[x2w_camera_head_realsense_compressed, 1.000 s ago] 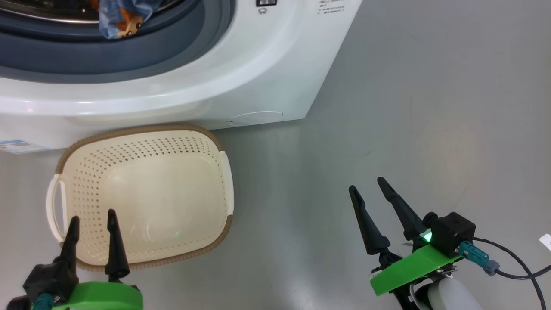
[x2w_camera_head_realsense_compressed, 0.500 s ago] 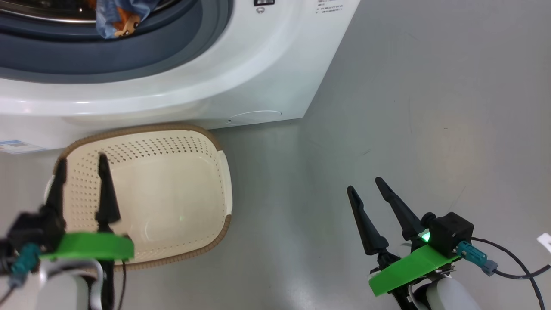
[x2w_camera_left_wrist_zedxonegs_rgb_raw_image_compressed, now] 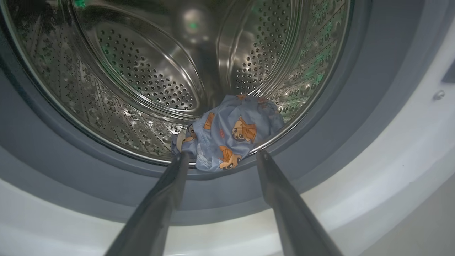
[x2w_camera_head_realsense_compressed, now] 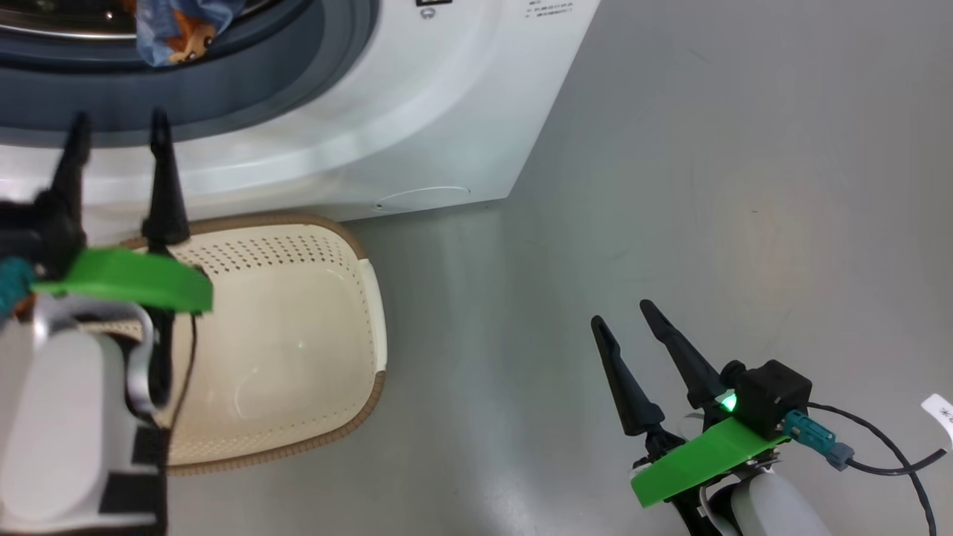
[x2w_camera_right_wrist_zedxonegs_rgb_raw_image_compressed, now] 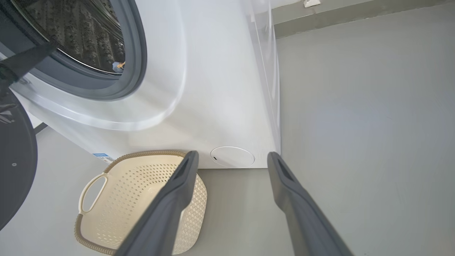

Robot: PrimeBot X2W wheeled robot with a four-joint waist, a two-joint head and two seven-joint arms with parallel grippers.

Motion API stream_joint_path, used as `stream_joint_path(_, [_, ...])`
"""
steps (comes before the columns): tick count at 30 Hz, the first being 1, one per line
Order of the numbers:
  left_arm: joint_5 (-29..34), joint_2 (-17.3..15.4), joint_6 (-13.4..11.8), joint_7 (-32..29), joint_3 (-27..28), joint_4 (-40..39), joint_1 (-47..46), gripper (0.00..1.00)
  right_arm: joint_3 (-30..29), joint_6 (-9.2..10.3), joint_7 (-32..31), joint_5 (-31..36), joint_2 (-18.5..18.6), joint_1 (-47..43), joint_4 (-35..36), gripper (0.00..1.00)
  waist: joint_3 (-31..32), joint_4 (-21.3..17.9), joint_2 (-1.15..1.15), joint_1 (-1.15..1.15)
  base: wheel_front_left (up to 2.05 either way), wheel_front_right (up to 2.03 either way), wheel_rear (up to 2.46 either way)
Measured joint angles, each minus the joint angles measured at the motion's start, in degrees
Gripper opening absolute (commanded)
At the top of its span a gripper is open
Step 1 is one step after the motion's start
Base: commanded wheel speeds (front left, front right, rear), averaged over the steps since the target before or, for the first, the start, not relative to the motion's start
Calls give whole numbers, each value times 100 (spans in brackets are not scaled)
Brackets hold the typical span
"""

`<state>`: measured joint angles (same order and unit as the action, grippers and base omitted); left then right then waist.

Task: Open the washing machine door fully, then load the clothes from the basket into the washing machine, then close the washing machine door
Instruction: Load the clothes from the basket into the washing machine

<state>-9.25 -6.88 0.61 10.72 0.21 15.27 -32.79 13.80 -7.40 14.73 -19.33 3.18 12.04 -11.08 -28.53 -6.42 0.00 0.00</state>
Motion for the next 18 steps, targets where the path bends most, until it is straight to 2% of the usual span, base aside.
stream_joint_path(6, [-4,-250,43,-390,-20,616,-761,100,-3,0,0,-44,2,1,-2,100,-104,-77,0,0,0,0,0])
stream_joint_path(18, [57,-493,176,-1185,-257,2078,-2020,100,-13,0,0,-52,1,23,27,100,-303,-197,0,0,0,0,0])
